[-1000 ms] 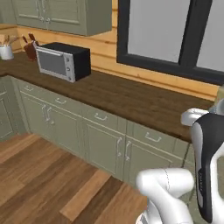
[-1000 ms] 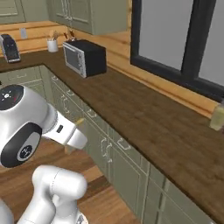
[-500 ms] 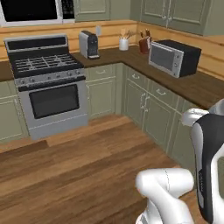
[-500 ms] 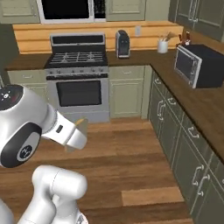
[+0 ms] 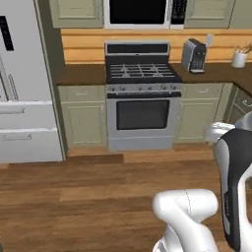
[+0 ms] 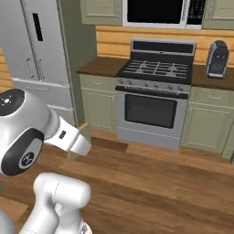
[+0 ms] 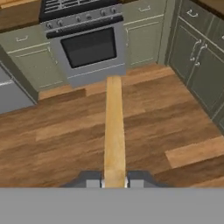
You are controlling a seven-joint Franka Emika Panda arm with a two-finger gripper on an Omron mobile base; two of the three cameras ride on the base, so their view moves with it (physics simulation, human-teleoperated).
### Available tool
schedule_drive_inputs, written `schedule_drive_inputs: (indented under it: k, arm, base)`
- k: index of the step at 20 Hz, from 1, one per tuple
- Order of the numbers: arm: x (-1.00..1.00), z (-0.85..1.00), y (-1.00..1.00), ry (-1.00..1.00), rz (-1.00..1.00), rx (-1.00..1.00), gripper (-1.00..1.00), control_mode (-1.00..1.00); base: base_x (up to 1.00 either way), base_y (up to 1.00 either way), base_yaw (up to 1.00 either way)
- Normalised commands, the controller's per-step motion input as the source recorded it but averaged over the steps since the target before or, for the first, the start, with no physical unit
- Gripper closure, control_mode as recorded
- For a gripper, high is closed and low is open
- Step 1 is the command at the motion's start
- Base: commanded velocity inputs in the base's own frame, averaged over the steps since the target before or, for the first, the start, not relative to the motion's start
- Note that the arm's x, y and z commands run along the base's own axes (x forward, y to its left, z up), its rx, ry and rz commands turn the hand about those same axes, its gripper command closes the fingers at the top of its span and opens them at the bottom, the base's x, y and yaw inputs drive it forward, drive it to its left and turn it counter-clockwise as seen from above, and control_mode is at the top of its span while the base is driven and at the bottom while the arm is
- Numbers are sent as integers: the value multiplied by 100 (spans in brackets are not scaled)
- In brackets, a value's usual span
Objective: Start the toaster. Once the lever pops up, take the bread to the plate on the dining counter.
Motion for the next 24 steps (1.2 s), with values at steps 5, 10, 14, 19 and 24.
schedule_drive_inputs:
  k: [5,10,14,19,24]
  arm:
    - [0,0,0,0,0,0,100,100]
    - [0,0,0,0,0,0,100,100]
    - [0,0,0,0,0,0,100,100]
    - [0,0,0,0,0,0,100,100]
    - [0,0,0,0,0,0,100,100]
  base:
    - [100,2,53]
    - [100,0,53]
    - [100,0,65]
    - [100,0,71]
    - [100,-12,72]
